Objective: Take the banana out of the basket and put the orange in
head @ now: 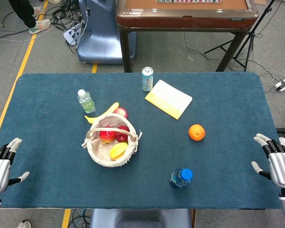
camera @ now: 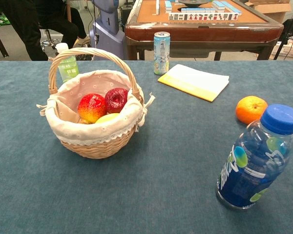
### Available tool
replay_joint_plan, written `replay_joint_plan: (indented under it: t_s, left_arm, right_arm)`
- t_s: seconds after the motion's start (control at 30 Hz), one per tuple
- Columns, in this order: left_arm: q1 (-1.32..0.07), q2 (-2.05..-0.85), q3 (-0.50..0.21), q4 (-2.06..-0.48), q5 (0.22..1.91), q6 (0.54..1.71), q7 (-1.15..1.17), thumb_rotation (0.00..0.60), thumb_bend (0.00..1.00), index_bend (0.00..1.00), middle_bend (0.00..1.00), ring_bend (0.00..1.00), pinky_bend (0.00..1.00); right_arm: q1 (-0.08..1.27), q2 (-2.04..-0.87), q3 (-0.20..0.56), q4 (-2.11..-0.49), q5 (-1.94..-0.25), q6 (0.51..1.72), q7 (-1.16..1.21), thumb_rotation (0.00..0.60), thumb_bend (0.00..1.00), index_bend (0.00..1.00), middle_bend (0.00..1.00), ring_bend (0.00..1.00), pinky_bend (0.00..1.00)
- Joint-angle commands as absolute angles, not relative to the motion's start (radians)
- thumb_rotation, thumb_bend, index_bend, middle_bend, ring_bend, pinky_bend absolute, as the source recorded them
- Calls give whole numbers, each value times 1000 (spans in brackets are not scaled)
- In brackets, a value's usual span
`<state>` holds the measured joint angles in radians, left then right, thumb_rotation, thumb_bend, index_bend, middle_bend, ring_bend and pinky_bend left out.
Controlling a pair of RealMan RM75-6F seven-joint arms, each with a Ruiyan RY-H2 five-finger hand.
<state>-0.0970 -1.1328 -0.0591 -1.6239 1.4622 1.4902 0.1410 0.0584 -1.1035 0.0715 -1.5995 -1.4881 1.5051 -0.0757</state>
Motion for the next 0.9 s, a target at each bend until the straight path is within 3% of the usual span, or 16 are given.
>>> replay_joint_plan:
  t_s: [0.03, 0.5, 0.9]
  left_arm:
    - [-97, -1133, -58, -1624, 1463, 1490, 141, 600, 74, 101, 97, 133, 195]
    - [-97, -1132, -57, -1626, 1471, 1494, 140, 600, 74, 101, 97, 133, 195]
    - [-97, -1127, -58, -1629, 1471, 1494, 142, 600, 74, 102, 97, 133, 194]
  right_arm:
    - [56, -1105, 71, -1597, -1491, 1510, -73, 600, 210, 220, 223, 205, 349]
    - [52, -1093, 76, -1596, -1501, 1526, -66, 600, 211, 220, 223, 205, 349]
    - [99, -1064, 90, -1612, -1502, 1465, -91, 600, 211, 220, 223, 205, 349]
